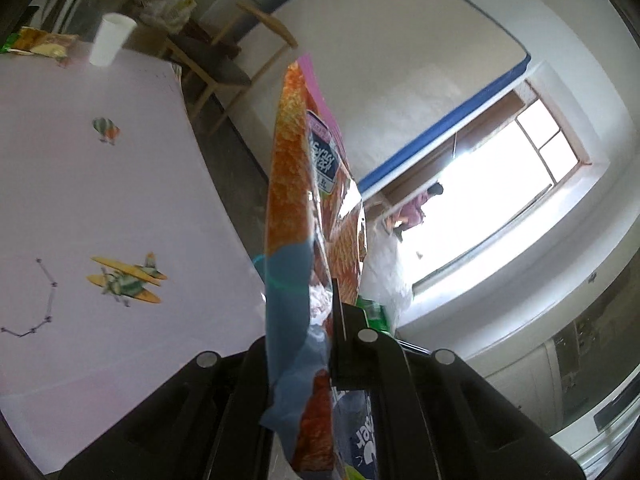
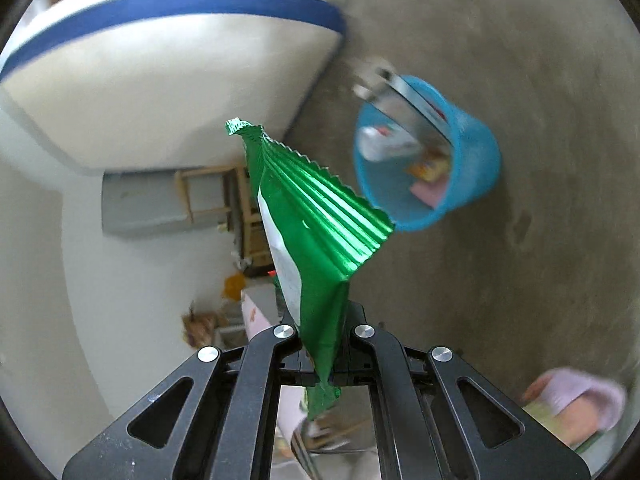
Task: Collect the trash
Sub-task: 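Carry the pink bag and green wrapper to the blue wastebasket with both tools, then open both tools over the wastebasket to drop the bags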
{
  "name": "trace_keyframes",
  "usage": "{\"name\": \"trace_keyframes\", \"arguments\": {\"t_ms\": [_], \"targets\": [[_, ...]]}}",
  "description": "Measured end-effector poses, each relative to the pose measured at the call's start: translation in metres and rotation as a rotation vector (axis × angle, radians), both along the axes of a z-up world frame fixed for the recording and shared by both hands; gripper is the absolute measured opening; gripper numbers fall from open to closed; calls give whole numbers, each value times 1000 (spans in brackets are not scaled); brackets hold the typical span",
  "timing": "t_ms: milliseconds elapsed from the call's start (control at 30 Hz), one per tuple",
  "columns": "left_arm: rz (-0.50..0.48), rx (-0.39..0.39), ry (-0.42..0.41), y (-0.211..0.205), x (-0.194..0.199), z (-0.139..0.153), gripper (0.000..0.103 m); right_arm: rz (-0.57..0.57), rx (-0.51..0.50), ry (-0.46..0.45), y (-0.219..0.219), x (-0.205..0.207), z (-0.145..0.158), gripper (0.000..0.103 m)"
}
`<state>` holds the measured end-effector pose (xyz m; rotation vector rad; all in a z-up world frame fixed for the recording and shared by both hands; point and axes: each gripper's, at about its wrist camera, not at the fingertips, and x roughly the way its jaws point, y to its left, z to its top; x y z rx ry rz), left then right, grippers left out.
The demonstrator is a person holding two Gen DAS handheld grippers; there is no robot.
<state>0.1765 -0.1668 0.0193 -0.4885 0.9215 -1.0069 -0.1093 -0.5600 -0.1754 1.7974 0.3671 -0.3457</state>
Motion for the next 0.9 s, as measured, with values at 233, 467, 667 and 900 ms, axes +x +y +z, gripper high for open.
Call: {"name": "trace_keyframes", "arguments": {"t_ms": [233, 467, 667, 900], "targets": [[-34, 47, 11, -31, 16, -6, 2, -157, 273, 31, -21, 43, -93, 5], [-89, 75, 13, -63, 23, -4, 2, -193, 355, 79, -41, 60, -127, 49], [-169, 96, 3, -108, 22, -8, 2, -155, 283, 26, -54, 47, -119, 66], [-194, 225, 136, -197, 35, -36, 3, -160, 249, -46, -55, -5, -109, 68]]}}
